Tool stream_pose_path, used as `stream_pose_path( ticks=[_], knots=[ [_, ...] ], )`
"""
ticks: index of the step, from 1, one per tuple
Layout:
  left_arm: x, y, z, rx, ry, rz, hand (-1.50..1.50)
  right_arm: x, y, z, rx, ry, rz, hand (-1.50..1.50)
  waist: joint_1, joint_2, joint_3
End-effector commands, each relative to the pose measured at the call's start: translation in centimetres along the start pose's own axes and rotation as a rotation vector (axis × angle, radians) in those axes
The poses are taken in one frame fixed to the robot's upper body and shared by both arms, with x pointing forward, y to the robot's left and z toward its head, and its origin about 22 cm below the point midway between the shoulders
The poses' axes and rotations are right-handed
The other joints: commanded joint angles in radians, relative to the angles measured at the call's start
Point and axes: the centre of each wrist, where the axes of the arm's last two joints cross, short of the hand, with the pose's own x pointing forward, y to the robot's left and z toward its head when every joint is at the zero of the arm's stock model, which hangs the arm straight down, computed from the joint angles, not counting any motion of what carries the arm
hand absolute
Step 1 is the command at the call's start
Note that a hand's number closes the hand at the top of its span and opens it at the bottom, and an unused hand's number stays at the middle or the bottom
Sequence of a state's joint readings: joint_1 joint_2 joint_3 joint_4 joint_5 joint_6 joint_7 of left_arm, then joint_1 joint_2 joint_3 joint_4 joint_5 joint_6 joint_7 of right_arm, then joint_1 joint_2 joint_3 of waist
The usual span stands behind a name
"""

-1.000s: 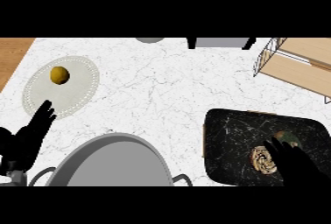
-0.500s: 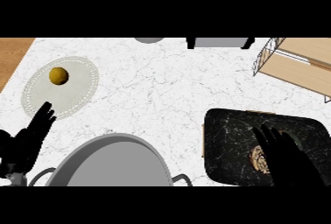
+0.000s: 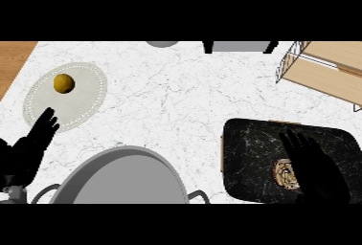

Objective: Pick the cupcake from the tray and place it in the tiered shelf

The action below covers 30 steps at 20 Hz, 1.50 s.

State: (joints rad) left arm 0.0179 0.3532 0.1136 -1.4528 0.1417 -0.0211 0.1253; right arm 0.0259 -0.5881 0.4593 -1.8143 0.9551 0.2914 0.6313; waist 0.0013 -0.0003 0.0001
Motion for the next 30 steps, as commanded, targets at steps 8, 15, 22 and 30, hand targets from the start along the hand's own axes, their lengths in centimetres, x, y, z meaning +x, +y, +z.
stream_pose_path(
  ticks=[8, 15, 22, 30],
  knots=[
    [-0.1, -0.6, -0.7, 0.011, 0.013, -0.004, 0.0, 0.2, 0.7, -2.3, 0.015, -0.012, -0.003, -1.5, 0.0, 0.0, 0.0],
    [-0.9, 0.1, 1.1, 0.0, -0.005, -0.001, 0.0, -1.2, 3.5, -3.6, 0.052, -0.018, -0.064, 1.5, 0.001, -0.001, 0.0],
    [0.1, -0.5, -0.1, -0.001, 0.027, -0.007, 0.0, -0.4, 4.0, -3.8, -0.009, -0.082, 0.015, 1.5, 0.0, 0.0, 0.0],
    [-1.5, -0.5, 0.6, -0.01, 0.009, 0.002, 0.0, -1.2, 1.8, -1.6, -0.174, -0.121, 0.013, 1.5, -0.004, -0.001, 0.0]
  ],
)
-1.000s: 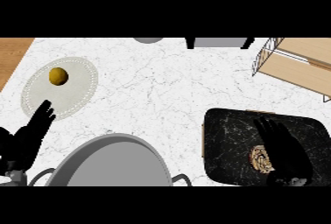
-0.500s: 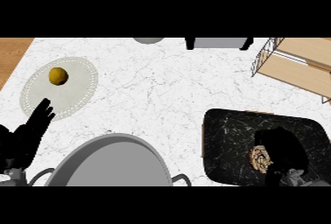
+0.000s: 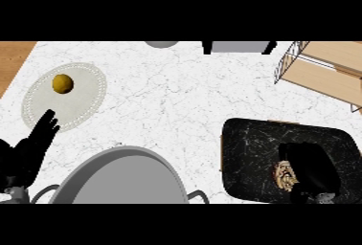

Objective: Pick the cupcake from the tray and place it in the tiered shelf

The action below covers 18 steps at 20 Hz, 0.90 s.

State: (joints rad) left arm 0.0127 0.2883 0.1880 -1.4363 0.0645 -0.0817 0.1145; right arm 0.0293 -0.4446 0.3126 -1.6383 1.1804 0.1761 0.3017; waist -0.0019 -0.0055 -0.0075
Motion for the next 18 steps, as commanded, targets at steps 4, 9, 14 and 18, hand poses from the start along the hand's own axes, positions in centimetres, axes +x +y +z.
stream_pose_path(
  ticks=[4, 9, 14, 18],
  knots=[
    [0.3, 0.0, 0.8, 0.018, -0.002, 0.001, 0.0, -0.8, -5.5, -0.3, -0.146, -0.002, -0.086, 1.5, 0.005, 0.005, 0.007],
    [-0.2, 2.0, 0.7, -0.012, -0.01, -0.009, 0.0, -5.4, -9.0, -4.7, -0.193, 0.084, -0.347, 1.5, 0.024, 0.01, 0.008],
    [-0.3, 0.9, 0.1, 0.004, -0.008, -0.013, 0.0, -7.0, -12.4, -4.8, -0.264, 0.088, -0.445, 1.5, 0.005, 0.006, 0.007],
    [-0.4, -0.9, -0.2, -0.003, 0.004, 0.003, 0.0, -8.5, -15.7, -2.4, -0.306, 0.074, -0.606, 1.5, -0.011, 0.001, 0.007]
  ],
)
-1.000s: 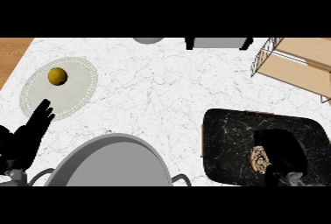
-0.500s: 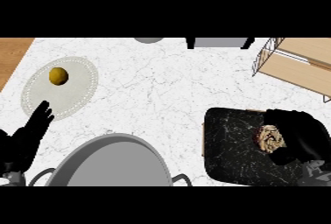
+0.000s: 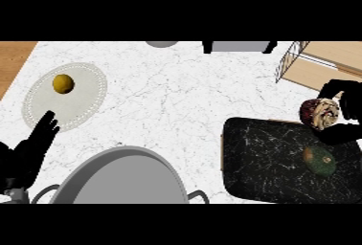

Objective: Pick the cupcake from the tray and place it in the tiered shelf

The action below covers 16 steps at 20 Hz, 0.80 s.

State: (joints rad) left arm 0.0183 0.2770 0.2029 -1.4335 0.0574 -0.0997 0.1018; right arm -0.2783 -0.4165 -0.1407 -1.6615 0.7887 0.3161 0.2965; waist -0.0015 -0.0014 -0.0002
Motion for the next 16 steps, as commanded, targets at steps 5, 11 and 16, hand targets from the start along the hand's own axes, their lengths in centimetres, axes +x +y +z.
stream_pose_path(
  ticks=[5, 11, 16],
  knots=[
    [0.4, 0.1, 0.6, 0.034, 0.002, -0.006, 0.0, -0.8, -7.4, 4.1, -0.115, -0.008, -0.285, 1.5, -0.017, -0.007, 0.0],
    [1.4, -0.2, -1.6, 0.01, -0.003, 0.0, 0.0, 0.7, -14.8, 4.6, -0.226, -0.004, -0.339, 1.5, -0.003, -0.001, -0.001],
    [0.7, 0.5, 0.9, -0.019, 0.004, 0.002, 0.0, 2.8, -18.8, 5.2, -0.322, 0.002, -0.323, 1.5, 0.009, -0.002, 0.0]
  ],
)
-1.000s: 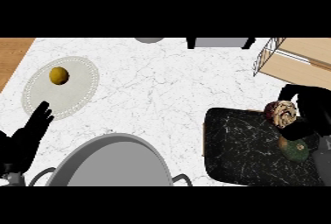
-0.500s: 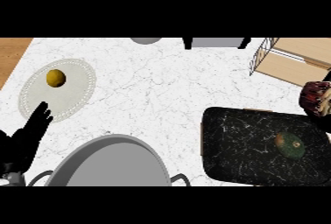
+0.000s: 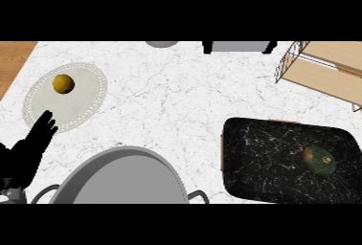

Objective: Pick the cupcake from the tray and place it in the tiered shelf

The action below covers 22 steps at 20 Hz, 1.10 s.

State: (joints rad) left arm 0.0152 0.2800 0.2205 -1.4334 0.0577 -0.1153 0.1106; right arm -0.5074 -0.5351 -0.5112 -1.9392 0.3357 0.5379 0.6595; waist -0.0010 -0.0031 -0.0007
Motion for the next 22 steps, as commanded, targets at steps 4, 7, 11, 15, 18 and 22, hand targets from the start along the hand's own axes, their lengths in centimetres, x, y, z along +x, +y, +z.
stream_pose_path(
  ticks=[4, 7, 11, 15, 18, 22],
  knots=[
    [-0.2, -1.0, -0.1, 0.003, -0.016, -0.004, 0.0, 2.6, -3.2, -0.8, -0.164, 0.014, 0.099, 1.5, 0.007, 0.003, 0.0],
    [0.1, -0.4, -0.7, 0.003, -0.005, -0.006, 0.0, 3.1, -2.8, -2.6, -0.159, 0.05, 0.19, 1.5, 0.009, 0.004, 0.0],
    [1.3, 1.0, 0.0, -0.01, -0.019, -0.015, 0.0, 4.2, -5.3, -4.9, -0.162, 0.074, 0.227, 1.5, 0.016, 0.004, 0.0],
    [0.7, 0.2, -0.3, -0.003, -0.004, -0.012, 0.0, 2.1, -5.2, -7.3, -0.161, 0.092, 0.187, 1.5, 0.013, 0.005, 0.0],
    [0.1, -1.2, -1.2, -0.024, -0.016, 0.006, 0.0, 1.7, -3.8, -8.3, -0.182, 0.103, 0.264, 1.5, 0.01, 0.006, 0.0],
    [-0.3, -0.9, -0.1, -0.021, -0.005, -0.023, 0.0, 1.1, -4.6, -10.7, -0.202, 0.147, 0.313, 1.5, 0.022, 0.007, 0.0]
  ],
)
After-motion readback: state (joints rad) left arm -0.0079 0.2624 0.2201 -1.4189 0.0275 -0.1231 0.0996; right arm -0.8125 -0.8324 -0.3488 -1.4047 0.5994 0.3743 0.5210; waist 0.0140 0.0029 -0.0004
